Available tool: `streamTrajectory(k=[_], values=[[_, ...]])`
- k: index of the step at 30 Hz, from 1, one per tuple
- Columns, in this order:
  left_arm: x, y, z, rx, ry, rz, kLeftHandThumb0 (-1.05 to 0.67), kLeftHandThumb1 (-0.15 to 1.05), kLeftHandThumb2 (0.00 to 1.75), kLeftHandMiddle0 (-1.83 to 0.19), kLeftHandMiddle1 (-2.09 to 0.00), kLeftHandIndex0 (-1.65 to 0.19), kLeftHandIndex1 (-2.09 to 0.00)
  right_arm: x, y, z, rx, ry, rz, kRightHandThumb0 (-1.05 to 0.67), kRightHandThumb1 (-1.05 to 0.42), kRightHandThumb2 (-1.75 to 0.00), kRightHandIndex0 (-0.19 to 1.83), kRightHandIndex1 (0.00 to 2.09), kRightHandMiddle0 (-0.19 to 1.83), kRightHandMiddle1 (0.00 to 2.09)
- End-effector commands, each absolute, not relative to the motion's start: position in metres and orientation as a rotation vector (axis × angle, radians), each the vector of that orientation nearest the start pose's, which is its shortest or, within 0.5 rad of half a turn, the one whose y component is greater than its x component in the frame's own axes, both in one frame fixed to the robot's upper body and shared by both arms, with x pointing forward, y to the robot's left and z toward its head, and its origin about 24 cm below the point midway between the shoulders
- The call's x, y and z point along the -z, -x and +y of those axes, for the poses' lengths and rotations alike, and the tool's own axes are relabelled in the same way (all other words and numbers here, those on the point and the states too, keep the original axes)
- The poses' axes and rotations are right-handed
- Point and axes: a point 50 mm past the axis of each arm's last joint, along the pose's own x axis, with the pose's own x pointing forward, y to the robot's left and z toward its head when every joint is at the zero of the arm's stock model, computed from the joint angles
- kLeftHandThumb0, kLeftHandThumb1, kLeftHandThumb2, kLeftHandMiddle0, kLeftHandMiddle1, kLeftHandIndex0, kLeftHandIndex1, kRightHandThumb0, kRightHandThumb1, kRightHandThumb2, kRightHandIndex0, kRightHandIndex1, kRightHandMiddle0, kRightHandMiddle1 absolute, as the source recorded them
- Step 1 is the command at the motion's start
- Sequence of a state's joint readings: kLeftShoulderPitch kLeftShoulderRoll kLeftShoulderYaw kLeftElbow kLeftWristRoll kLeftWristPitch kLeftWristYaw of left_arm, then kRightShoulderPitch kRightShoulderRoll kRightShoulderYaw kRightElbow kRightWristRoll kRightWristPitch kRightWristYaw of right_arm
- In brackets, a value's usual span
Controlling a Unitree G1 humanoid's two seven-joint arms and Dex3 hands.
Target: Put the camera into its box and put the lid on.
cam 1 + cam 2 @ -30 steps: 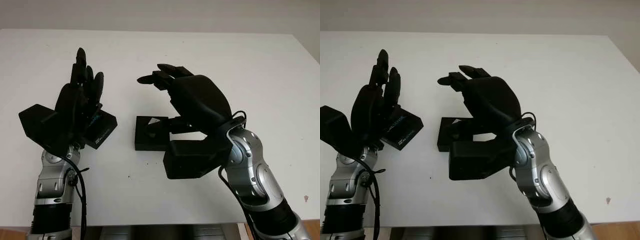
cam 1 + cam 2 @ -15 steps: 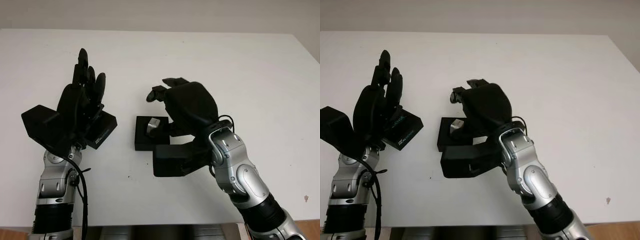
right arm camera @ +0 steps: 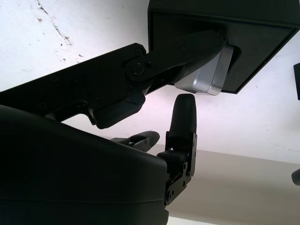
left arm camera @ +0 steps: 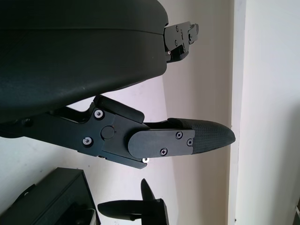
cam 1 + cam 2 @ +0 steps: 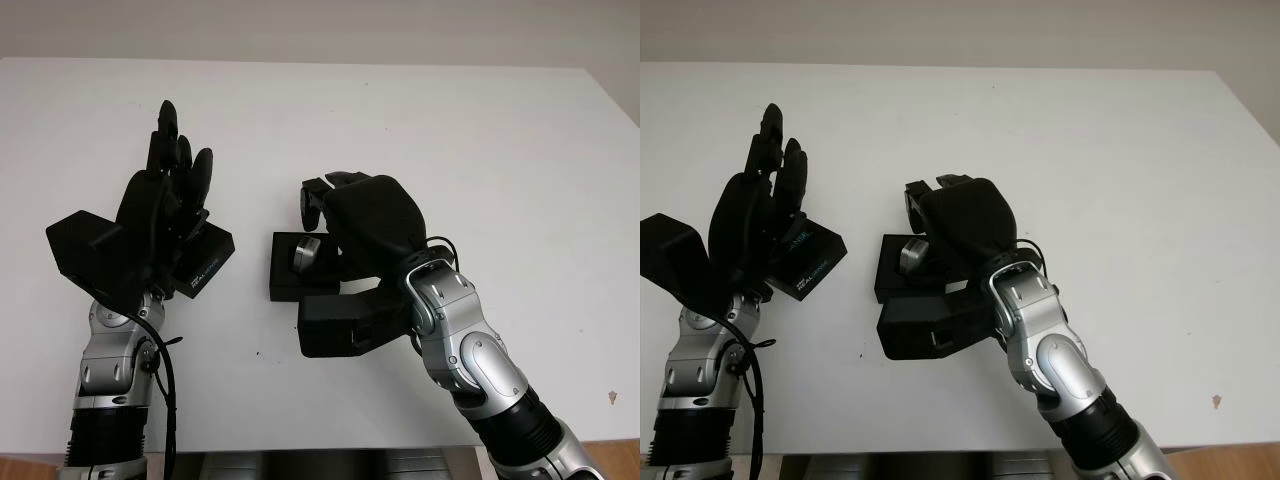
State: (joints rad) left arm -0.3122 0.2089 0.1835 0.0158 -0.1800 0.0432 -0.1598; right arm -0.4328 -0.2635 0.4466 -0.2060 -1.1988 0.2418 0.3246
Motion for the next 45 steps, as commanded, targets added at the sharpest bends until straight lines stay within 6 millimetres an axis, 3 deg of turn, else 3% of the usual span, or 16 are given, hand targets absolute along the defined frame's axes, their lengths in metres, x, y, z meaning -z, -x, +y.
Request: streamTrajectory(k=[1,14,22,45], values=[[-0.1366,-0.3058,0.2014,0.064,-0.021,-0.304,-0.72,1.05,0.42,0.19,0.00,0.19,0.00,-0.1597,-0.2856,-0.0710,-0.219,1.509,-0.421,-0.83,-0.98,-0.06,0.44,0.08,0.20,1.47],[-0.1353,-0.3054,0.2001,0.055,-0.017,-0.299,-0.74,1.05,0.41,0.19,0.00,0.19,0.00,-0.1588,-0.2872,-0.0720,-0.203,1.528,-0.430,-0.82,-0.98,-0.05,0.44,0.07,0.20,1.49],[-0.1347,-0.3053,0.2008,0.054,-0.014,-0.301,-0.73,1.05,0.42,0.19,0.00,0.19,0.00,-0.1589,-0.2911,-0.0730,-0.220,1.514,-0.401,-0.83,-1.00,-0.06,0.42,0.06,0.20,1.39],[-0.1353,-0.3058,0.2013,0.050,-0.024,-0.302,-0.72,1.05,0.42,0.19,0.00,0.19,0.00,-0.1596,-0.2915,-0.0747,-0.309,1.470,-0.343,-0.79,-1.05,-0.09,0.45,0.06,0.24,1.70]])
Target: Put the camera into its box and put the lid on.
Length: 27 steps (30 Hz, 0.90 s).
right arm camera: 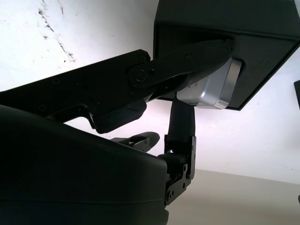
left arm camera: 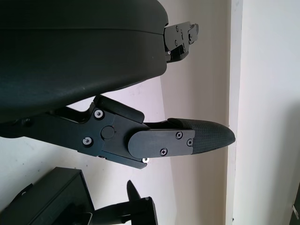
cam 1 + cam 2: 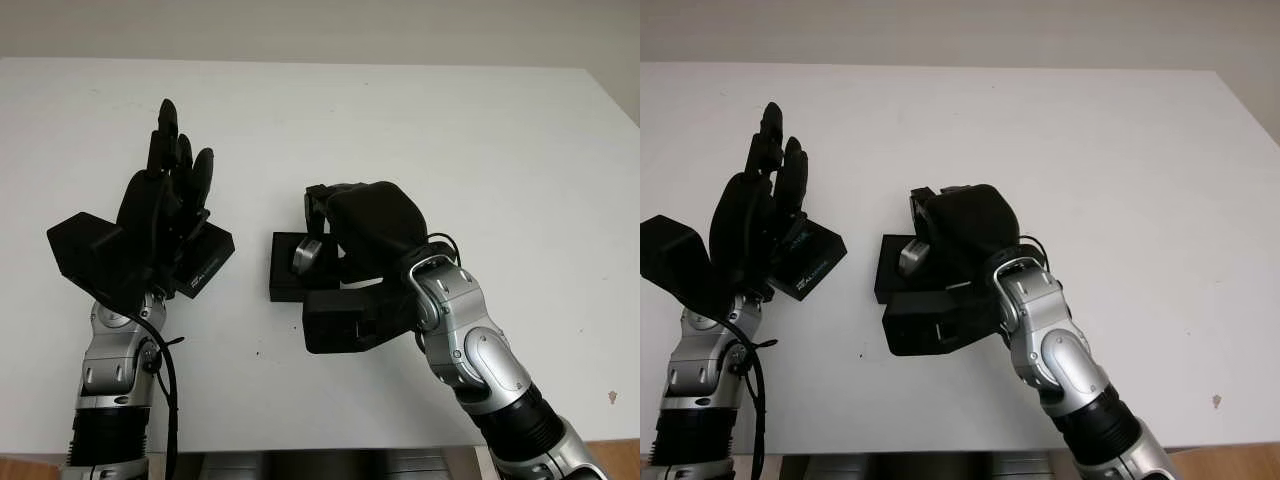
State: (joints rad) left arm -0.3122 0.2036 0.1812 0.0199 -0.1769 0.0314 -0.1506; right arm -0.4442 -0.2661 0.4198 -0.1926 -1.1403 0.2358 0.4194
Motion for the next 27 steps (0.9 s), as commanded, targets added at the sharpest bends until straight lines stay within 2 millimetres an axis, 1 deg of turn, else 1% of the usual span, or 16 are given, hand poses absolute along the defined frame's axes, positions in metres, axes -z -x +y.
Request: streamTrajectory(k=[1,9,11,13,14,15,17,19,22,27], values=[[-0.1353,-0.3058,0.2012,0.050,-0.024,-0.302,-0.72,1.05,0.42,0.19,0.00,0.19,0.00,-0.1599,-0.2913,-0.0746,-0.312,1.468,-0.341,-0.78,-1.05,-0.09,0.45,0.07,0.24,1.72],[-0.1343,-0.3054,0.2010,0.046,-0.019,-0.299,-0.71,1.05,0.42,0.19,0.00,0.19,0.00,-0.1641,-0.2917,-0.0745,-0.403,1.394,-0.294,-0.78,-1.05,-0.14,0.41,0.04,0.10,1.90],[-0.1341,-0.3054,0.2009,0.046,-0.015,-0.300,-0.71,1.05,0.42,0.19,0.00,0.19,0.00,-0.1653,-0.2927,-0.0749,-0.438,1.375,-0.282,-0.79,-1.05,-0.15,0.40,0.04,0.07,1.91],[-0.1335,-0.3052,0.2011,0.045,-0.010,-0.295,-0.71,1.05,0.42,0.19,0.00,0.19,0.00,-0.1661,-0.2938,-0.0751,-0.463,1.371,-0.270,-0.81,-1.05,-0.17,0.39,0.04,0.09,1.79],[-0.1333,-0.3052,0.2012,0.043,-0.010,-0.295,-0.71,1.05,0.42,0.19,0.00,0.19,0.00,-0.1666,-0.2944,-0.0751,-0.471,1.371,-0.265,-0.83,-1.05,-0.17,0.38,0.04,0.08,1.67],[-0.1332,-0.3051,0.2013,0.042,-0.011,-0.294,-0.72,1.05,0.42,0.19,0.00,0.19,0.00,-0.1670,-0.2949,-0.0750,-0.477,1.370,-0.262,-0.84,-1.05,-0.17,0.38,0.04,0.13,1.40],[-0.1331,-0.3050,0.2015,0.040,-0.016,-0.293,-0.72,1.05,0.41,0.19,0.00,0.19,0.00,-0.1677,-0.2957,-0.0749,-0.485,1.358,-0.257,-0.85,-1.05,-0.15,0.38,0.04,0.22,1.06],[-0.1331,-0.3047,0.2017,0.037,-0.022,-0.293,-0.72,1.05,0.42,0.19,0.00,0.19,0.00,-0.1680,-0.2965,-0.0750,-0.492,1.349,-0.252,-0.86,-1.05,-0.14,0.37,0.05,0.30,0.76],[-0.1329,-0.3044,0.2019,0.033,-0.019,-0.291,-0.72,1.05,0.43,0.19,0.00,0.19,0.00,-0.1669,-0.2977,-0.0752,-0.494,1.343,-0.250,-0.87,-1.05,-0.15,0.37,0.05,0.34,0.59],[-0.1325,-0.3038,0.2025,0.031,-0.025,-0.284,-0.72,1.05,0.43,0.19,0.00,0.19,0.00,-0.1660,-0.2983,-0.0747,-0.490,1.318,-0.248,-0.88,-1.05,-0.15,0.37,0.05,0.36,0.48]])
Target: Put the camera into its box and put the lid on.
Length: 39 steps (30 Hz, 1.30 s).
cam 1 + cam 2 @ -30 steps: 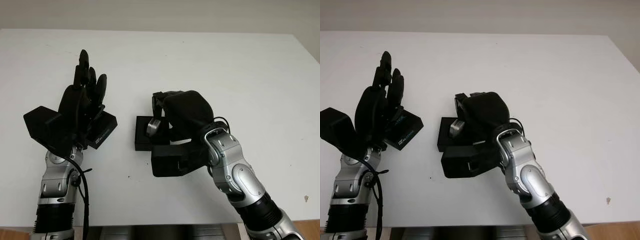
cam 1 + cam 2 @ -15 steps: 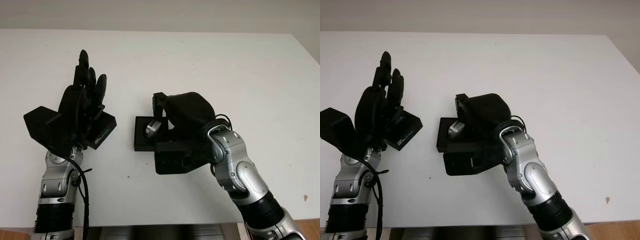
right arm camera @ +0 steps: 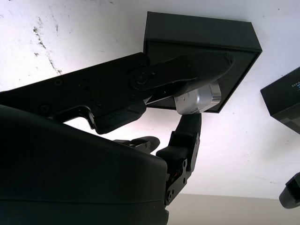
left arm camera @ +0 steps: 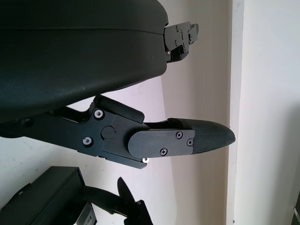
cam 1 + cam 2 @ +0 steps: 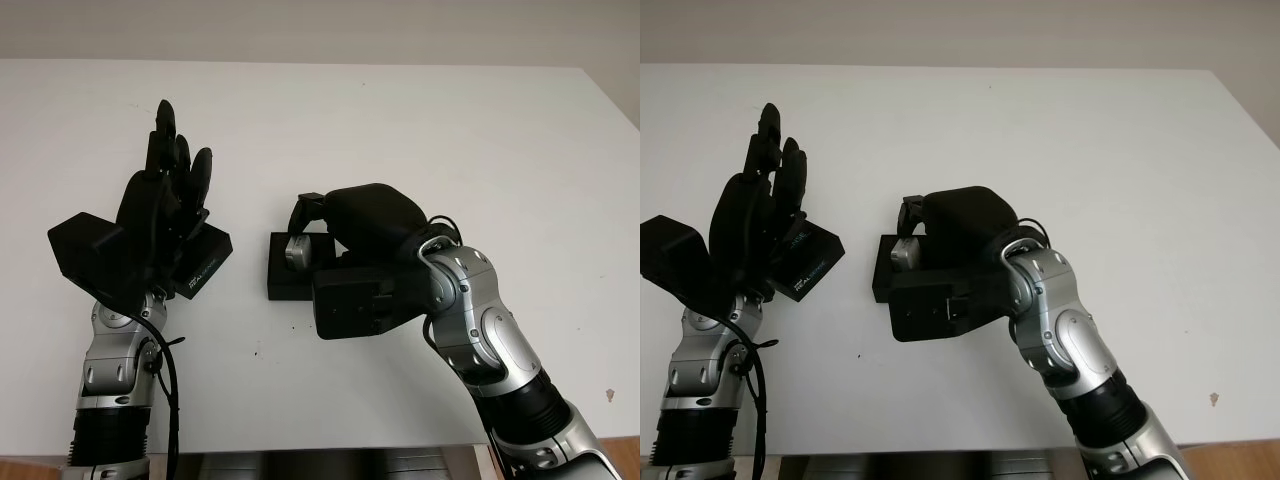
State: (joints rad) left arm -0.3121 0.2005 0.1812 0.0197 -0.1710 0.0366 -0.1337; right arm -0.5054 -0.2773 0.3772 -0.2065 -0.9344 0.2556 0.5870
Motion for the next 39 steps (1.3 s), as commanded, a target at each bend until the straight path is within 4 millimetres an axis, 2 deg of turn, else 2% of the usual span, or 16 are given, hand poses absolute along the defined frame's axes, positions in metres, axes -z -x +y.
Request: streamTrajectory(k=[1,6,7,8,12,15,20,25,30,33,39], values=[[-0.1325,-0.3039,0.2024,0.032,-0.025,-0.285,-0.72,1.05,0.43,0.19,0.00,0.19,0.00,-0.1656,-0.2984,-0.0747,-0.489,1.312,-0.249,-0.87,-1.05,-0.16,0.37,0.05,0.37,0.47],[-0.1322,-0.3037,0.2022,0.035,-0.020,-0.288,-0.70,1.05,0.43,0.19,0.00,0.19,0.00,-0.1614,-0.2984,-0.0742,-0.439,1.270,-0.279,-0.81,-1.05,-0.19,0.43,0.08,0.50,0.54],[-0.1321,-0.3036,0.2022,0.034,-0.019,-0.287,-0.71,1.05,0.43,0.19,0.00,0.19,0.00,-0.1608,-0.2983,-0.0741,-0.423,1.257,-0.282,-0.78,-1.05,-0.19,0.44,0.08,0.49,0.65],[-0.1320,-0.3036,0.2022,0.034,-0.019,-0.285,-0.71,1.05,0.43,0.19,0.00,0.19,0.00,-0.1605,-0.2983,-0.0740,-0.413,1.249,-0.284,-0.72,-1.05,-0.18,0.45,0.08,0.44,0.87],[-0.1315,-0.3033,0.2024,0.032,-0.027,-0.278,-0.72,1.05,0.43,0.19,0.00,0.19,0.00,-0.1601,-0.2981,-0.0736,-0.375,1.244,-0.302,-0.63,-1.05,-0.16,0.50,0.10,0.43,1.19],[-0.1311,-0.3030,0.2022,0.036,-0.036,-0.282,-0.71,1.05,0.44,0.19,0.00,0.19,0.00,-0.1599,-0.2975,-0.0727,-0.344,1.257,-0.323,-0.59,-1.05,-0.14,0.52,0.12,0.45,1.29],[-0.1308,-0.3034,0.2019,0.036,-0.038,-0.288,-0.71,1.05,0.45,0.19,0.00,0.19,0.00,-0.1590,-0.2962,-0.0716,-0.297,1.300,-0.354,-0.58,-1.05,-0.11,0.54,0.13,0.45,1.34],[-0.1305,-0.3035,0.2016,0.039,-0.044,-0.290,-0.72,1.05,0.44,0.19,0.00,0.19,0.00,-0.1571,-0.2950,-0.0695,-0.251,1.385,-0.400,-0.52,-1.04,-0.07,0.59,0.18,0.45,1.55],[-0.1310,-0.3039,0.2020,0.037,-0.036,-0.288,-0.73,1.05,0.43,0.19,0.00,0.19,0.00,-0.1564,-0.2923,-0.0684,-0.216,1.418,-0.440,-0.54,-1.01,-0.05,0.62,0.22,0.45,1.60],[-0.1312,-0.3037,0.2023,0.035,-0.039,-0.286,-0.73,1.05,0.43,0.19,0.00,0.19,0.00,-0.1566,-0.2913,-0.0680,-0.213,1.421,-0.449,-0.55,-0.99,-0.05,0.57,0.23,0.38,1.53],[-0.1310,-0.3036,0.2022,0.038,-0.041,-0.286,-0.72,1.05,0.44,0.19,0.00,0.19,0.00,-0.1574,-0.2909,-0.0686,-0.252,1.436,-0.425,-0.63,-1.01,-0.06,0.38,0.22,0.21,0.91]])
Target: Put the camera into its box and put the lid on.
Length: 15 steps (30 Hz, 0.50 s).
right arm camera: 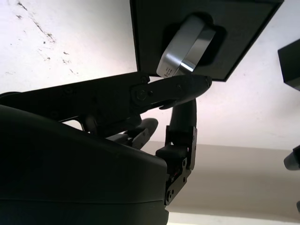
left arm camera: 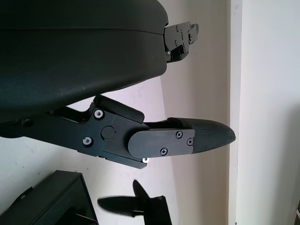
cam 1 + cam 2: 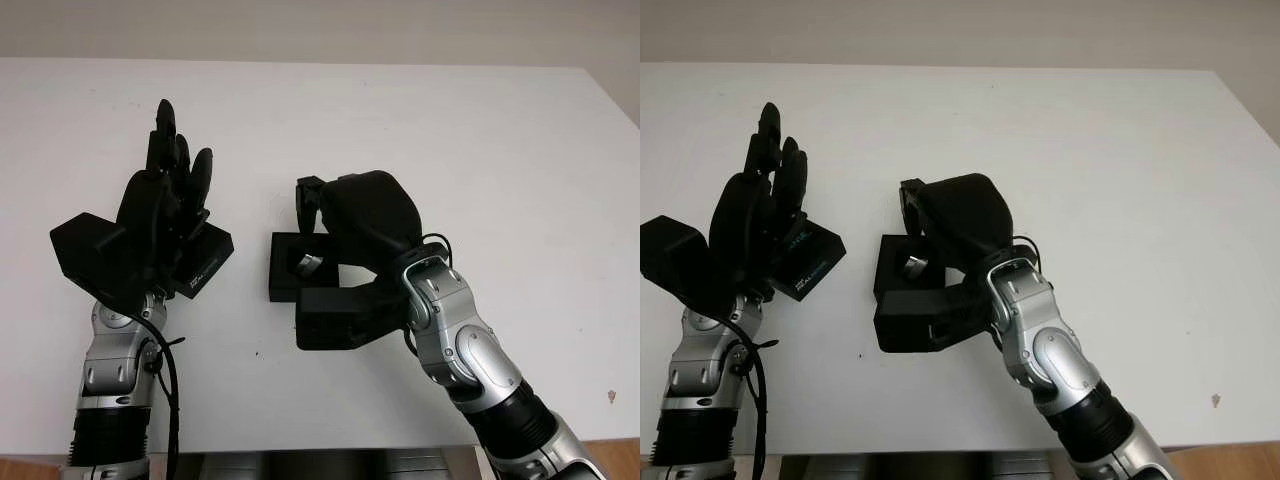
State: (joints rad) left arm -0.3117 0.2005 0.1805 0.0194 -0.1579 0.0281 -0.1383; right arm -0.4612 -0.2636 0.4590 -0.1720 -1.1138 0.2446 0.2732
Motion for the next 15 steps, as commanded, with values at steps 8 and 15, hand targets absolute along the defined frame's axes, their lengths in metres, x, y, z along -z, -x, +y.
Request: streamTrajectory(k=[8,15], values=[[-0.131,-0.304,0.203,0.039,-0.035,-0.286,-0.72,1.05,0.43,0.19,0.00,0.19,0.00,-0.166,-0.291,-0.074,-0.329,1.341,-0.380,-0.74,-1.04,-0.06,0.23,0.08,0.23,0.31],[-0.133,-0.304,0.202,0.040,-0.040,-0.292,-0.72,1.05,0.44,0.19,0.00,0.19,0.00,-0.170,-0.293,-0.080,-0.341,1.349,-0.356,-0.75,-1.03,-0.05,0.25,0.08,0.29,0.28]])
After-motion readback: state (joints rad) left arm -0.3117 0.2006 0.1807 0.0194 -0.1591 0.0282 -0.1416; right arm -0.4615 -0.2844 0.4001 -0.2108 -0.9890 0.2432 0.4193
